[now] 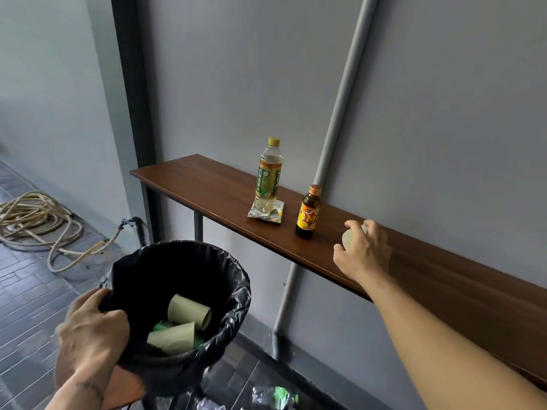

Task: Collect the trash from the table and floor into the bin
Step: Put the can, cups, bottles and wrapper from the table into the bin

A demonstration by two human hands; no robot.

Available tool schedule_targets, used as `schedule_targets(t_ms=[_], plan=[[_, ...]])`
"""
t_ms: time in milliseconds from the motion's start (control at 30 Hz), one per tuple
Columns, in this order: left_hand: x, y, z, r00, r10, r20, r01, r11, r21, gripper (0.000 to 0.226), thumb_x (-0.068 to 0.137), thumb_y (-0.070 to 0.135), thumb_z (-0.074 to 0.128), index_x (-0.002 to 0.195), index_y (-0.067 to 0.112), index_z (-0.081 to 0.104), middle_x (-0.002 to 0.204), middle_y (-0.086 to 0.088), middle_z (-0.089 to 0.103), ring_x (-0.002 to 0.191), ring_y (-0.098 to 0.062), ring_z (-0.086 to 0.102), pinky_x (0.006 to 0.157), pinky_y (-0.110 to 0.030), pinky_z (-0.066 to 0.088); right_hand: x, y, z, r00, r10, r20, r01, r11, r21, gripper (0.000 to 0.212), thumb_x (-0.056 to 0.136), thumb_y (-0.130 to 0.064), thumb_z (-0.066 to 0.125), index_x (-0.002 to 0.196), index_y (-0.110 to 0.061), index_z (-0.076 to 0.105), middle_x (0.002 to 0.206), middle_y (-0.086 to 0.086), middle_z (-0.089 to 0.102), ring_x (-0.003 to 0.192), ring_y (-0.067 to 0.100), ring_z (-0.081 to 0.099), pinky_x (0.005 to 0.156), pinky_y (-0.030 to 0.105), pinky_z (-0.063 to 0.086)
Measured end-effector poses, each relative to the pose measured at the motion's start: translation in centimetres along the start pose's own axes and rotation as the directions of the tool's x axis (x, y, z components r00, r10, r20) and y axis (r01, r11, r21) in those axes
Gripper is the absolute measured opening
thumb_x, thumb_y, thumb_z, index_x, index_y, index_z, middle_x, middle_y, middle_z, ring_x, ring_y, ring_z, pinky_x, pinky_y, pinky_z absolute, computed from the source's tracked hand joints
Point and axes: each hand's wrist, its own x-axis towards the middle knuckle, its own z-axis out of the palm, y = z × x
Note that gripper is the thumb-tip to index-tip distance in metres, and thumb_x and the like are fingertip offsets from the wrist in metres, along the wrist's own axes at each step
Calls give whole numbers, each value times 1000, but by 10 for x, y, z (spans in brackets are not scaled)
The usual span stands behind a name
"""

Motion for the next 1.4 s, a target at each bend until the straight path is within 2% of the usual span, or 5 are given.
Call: schedule_targets(t_ms=[400,767,967,1167,1400], plan=[[-10,8,-1,997,52,-50,-48,996,74,54,73,7,54,119,32,67,138,8,54,111,-36,52,93,-44,44,27,25,13,962,49,270,-16,992,-122,64,85,-28,63,141,-34,34,138,14,23,100,38,52,71,35,41],[-7,0,1,993,92,-68,-84,991,107,51,77,7,55,122,27,65,141,8,53,113,-36,50,96,-41,42,9,14,-5,983,181,-41,-175,978,114,23,82,-21,66,95,-19,47,122,19,37,82,40,51,70,36,41],[-3,-5,2,991,89,-97,-80,993,92,50,77,8,54,121,28,67,139,12,54,111,-35,52,95,-38,42,-21,-13,-13,991,71,-110,-26,929,370,28,80,-21,69,102,-16,51,122,18,44,95,40,55,74,34,46],[-5,-1,3,994,61,-92,-58,997,42,53,76,6,51,121,30,66,138,14,53,113,-33,52,99,-38,41,-100,-93,-2,967,-254,34,161,706,690,33,79,-26,69,103,-18,47,108,9,47,81,9,52,58,7,41],[-3,-3,0,995,46,-93,-45,999,14,55,77,6,50,123,31,66,138,15,53,113,-32,51,98,-39,41,-140,-153,42,790,-474,388,216,808,548,41,84,-39,60,110,-31,30,115,3,40,89,26,57,67,36,57]])
